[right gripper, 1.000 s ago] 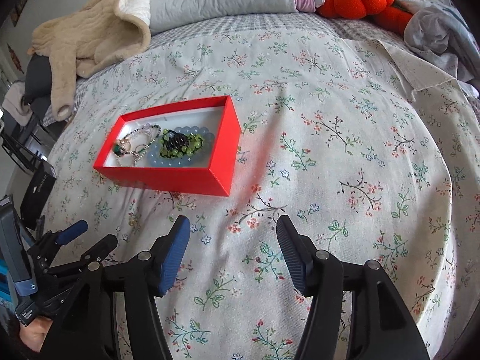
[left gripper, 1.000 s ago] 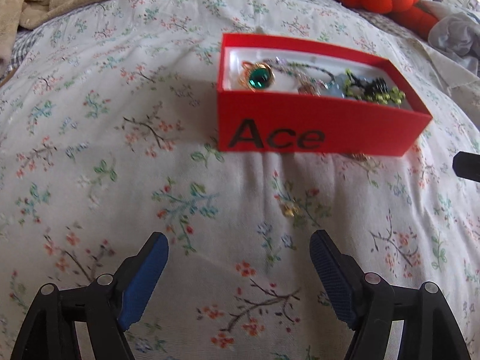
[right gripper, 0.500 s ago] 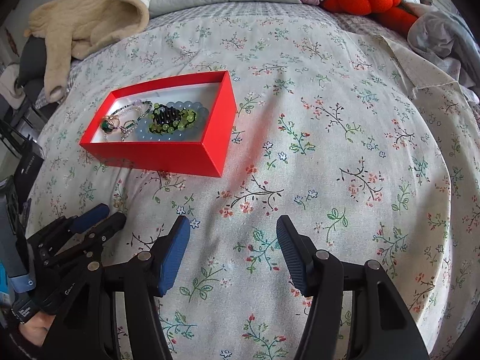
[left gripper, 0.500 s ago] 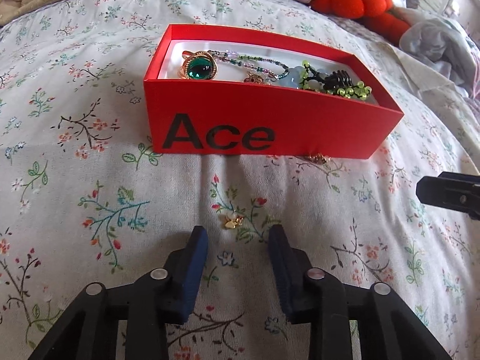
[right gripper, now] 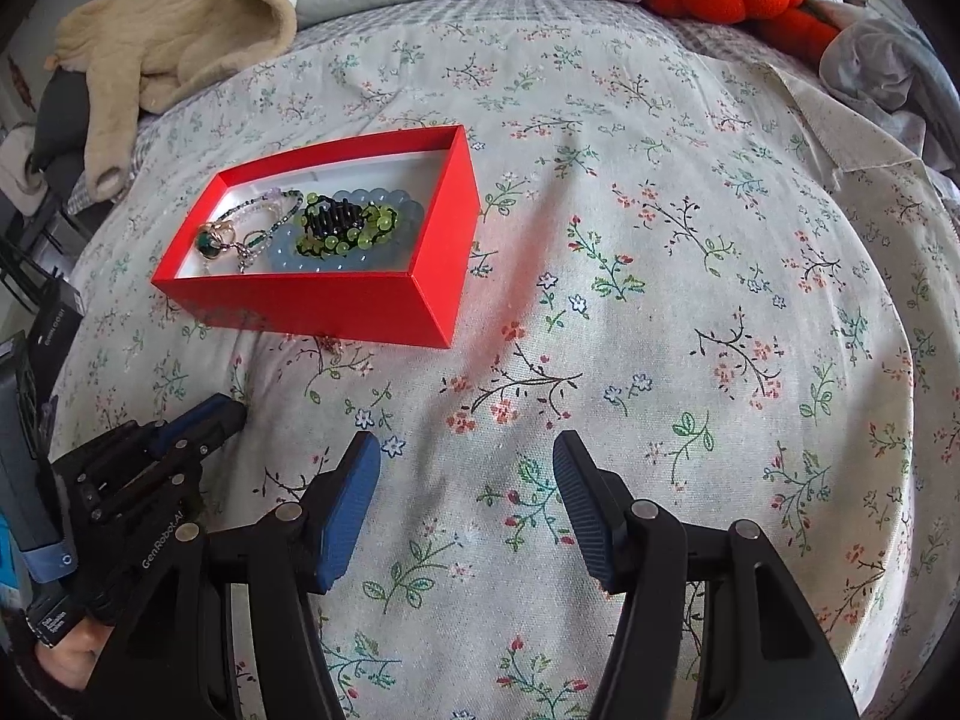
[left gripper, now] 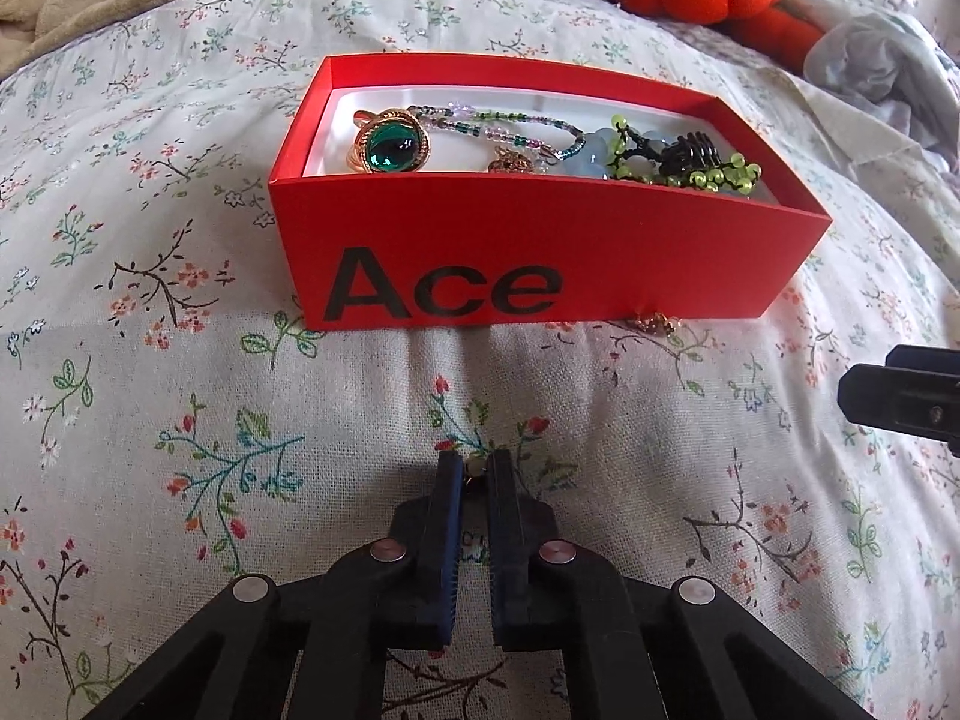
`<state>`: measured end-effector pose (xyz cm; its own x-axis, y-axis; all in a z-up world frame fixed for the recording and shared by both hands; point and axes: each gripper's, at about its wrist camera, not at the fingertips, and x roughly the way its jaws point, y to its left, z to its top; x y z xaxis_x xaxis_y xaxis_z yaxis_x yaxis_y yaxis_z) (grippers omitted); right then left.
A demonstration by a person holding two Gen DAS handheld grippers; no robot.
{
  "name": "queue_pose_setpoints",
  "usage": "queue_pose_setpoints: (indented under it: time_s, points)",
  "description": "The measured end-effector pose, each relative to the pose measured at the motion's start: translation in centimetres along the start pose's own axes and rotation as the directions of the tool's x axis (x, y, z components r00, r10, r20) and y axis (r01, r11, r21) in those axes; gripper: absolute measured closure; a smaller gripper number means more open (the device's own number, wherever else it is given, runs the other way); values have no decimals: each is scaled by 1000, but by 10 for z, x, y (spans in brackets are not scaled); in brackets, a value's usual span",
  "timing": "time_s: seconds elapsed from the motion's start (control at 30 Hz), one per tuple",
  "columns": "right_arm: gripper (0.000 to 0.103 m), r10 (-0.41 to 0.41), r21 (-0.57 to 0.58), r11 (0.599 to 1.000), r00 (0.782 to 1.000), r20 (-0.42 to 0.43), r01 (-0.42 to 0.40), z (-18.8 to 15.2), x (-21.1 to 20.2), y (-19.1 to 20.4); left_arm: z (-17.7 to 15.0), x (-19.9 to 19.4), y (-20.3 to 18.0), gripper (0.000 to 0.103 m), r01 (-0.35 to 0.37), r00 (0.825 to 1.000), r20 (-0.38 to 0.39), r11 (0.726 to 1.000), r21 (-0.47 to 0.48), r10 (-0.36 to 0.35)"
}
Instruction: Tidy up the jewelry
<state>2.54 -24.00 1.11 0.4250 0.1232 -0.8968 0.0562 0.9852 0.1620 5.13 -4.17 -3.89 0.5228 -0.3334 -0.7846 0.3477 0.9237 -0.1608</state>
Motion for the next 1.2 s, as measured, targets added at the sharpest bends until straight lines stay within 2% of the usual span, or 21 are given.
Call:
queue_pose_setpoints:
  time_s: [0.2,0.47,0.7,0.93,1.03,1.17,1.2]
  points:
    - [40,19,-6,1000,1000,23,-19,2,6,7,1,-5,8,102,-4,1000,7,999,-31,4]
    - [41,52,-44,998,998,36,-51,8,28,34,-1,-15,26,102,-3,1000,25,999,-47,4]
    - [57,42,-55,998,998,52,-40,16,47,51,-3,-20,49,102,21,999,29,997,-80,-18]
    - [64,5,-37,999,996,88,-2,23,55,57,-5,-16,57,102,54,998,33,994,-90,-51]
    - [71,-11,-49,999,995,95,16,24,56,59,-6,-15,56,102,54,998,37,995,-88,-51]
    - [92,-24,-86,996,995,98,33,25,56,61,-5,-14,55,102,49,998,40,995,-86,-46]
    - [94,-24,-96,995,995,96,33,24,56,62,-5,-14,55,102,49,998,40,995,-88,-46]
